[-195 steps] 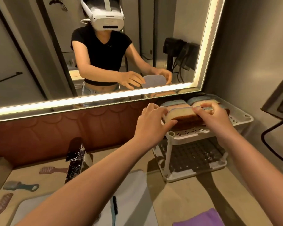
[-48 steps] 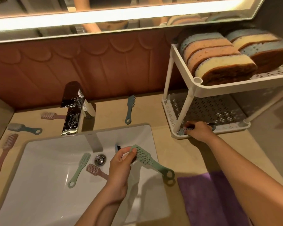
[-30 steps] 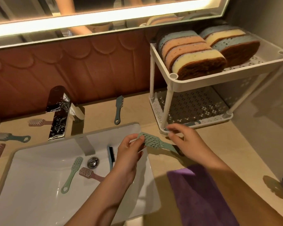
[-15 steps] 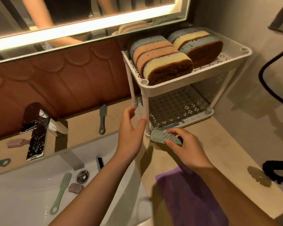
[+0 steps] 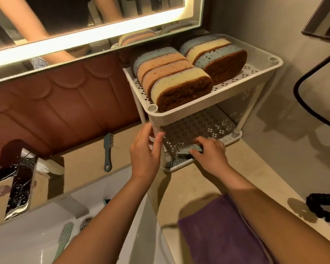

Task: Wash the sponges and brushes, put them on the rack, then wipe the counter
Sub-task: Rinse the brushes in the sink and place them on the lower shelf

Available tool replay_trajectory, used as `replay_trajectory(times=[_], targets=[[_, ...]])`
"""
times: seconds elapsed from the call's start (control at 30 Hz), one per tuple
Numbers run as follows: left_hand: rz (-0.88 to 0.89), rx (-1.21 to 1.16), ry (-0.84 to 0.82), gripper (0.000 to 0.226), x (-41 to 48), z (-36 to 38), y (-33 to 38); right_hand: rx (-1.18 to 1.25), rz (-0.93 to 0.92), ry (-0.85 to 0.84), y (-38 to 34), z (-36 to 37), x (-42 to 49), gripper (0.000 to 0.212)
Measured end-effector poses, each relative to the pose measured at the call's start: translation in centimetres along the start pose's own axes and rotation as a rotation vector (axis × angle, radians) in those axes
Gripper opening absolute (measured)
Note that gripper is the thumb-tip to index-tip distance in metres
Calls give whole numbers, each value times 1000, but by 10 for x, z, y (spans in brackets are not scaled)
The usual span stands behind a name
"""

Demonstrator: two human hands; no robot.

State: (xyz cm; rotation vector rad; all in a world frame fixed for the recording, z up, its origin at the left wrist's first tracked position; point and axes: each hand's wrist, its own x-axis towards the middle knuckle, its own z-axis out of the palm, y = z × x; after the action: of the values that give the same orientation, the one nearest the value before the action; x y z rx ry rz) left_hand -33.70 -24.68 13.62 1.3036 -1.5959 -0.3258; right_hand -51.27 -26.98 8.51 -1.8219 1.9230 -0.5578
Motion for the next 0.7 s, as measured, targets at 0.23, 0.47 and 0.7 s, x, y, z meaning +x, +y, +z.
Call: replay_trajectory(times=[0.23, 0.47, 0.7], targets=[[-4, 33, 59, 28, -3, 5, -1, -154, -148, -110, -22, 22, 33, 26], [-8, 40, 69, 21, -3, 6, -1, -249, -195, -222, -21, 41, 45, 22], [-23, 29, 19, 30, -2, 3, 0, -232, -118, -273, -17, 42, 42, 28]])
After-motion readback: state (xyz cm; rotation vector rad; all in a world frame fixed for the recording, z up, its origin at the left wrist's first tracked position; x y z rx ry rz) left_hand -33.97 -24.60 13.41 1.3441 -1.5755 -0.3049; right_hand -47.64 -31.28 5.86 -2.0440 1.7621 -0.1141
